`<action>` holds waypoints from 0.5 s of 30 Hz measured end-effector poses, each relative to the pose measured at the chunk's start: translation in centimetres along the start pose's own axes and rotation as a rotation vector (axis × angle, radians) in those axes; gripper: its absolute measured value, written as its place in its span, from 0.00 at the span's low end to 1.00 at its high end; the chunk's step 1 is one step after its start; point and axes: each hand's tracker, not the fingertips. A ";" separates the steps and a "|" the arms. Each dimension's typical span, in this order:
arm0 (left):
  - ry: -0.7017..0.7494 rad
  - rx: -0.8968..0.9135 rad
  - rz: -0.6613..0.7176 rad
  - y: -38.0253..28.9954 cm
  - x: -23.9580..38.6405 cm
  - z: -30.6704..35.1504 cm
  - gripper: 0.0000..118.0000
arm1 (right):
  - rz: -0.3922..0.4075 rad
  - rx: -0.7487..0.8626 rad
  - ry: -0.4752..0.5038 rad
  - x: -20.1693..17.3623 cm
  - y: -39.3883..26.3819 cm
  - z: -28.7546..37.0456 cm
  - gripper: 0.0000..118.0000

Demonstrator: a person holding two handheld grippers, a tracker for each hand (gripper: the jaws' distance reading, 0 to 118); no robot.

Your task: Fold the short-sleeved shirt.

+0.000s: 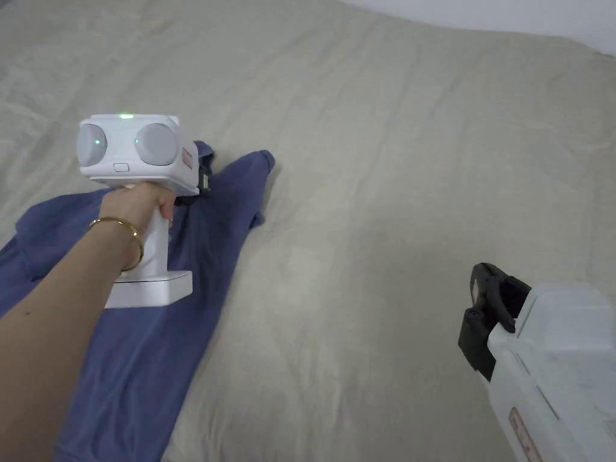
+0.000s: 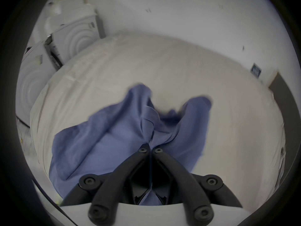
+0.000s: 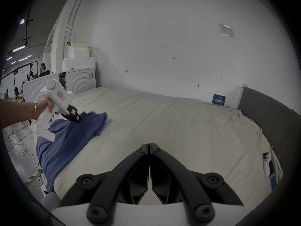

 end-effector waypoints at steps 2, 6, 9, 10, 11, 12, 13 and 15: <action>-0.005 0.070 0.045 0.2 -1.1 3.2 0.00 | 0.007 0.019 -0.008 0.3 0.2 1.5 0.00; -0.014 0.184 0.082 0.9 -2.9 10.1 0.00 | 0.014 0.054 -0.028 0.8 0.2 4.5 0.00; -0.017 0.280 0.089 2.0 -4.4 15.9 0.00 | 0.007 0.072 -0.038 1.1 0.1 6.6 0.00; -0.022 0.325 0.102 2.7 -4.7 17.7 0.00 | 0.004 0.083 -0.043 1.2 0.1 7.3 0.00; -0.034 0.365 0.111 3.3 -5.0 19.8 0.00 | 0.004 0.093 -0.046 1.3 0.1 7.9 0.00; -0.048 0.404 0.112 3.8 -5.1 21.9 0.00 | 0.004 0.101 -0.049 1.4 0.1 8.4 0.00; -0.063 0.445 0.106 4.5 -5.1 24.1 0.00 | 0.003 0.108 -0.052 1.5 0.2 9.0 0.00; -0.081 0.527 0.083 5.7 -4.3 28.1 0.00 | -0.010 0.127 -0.060 1.8 0.3 10.0 0.00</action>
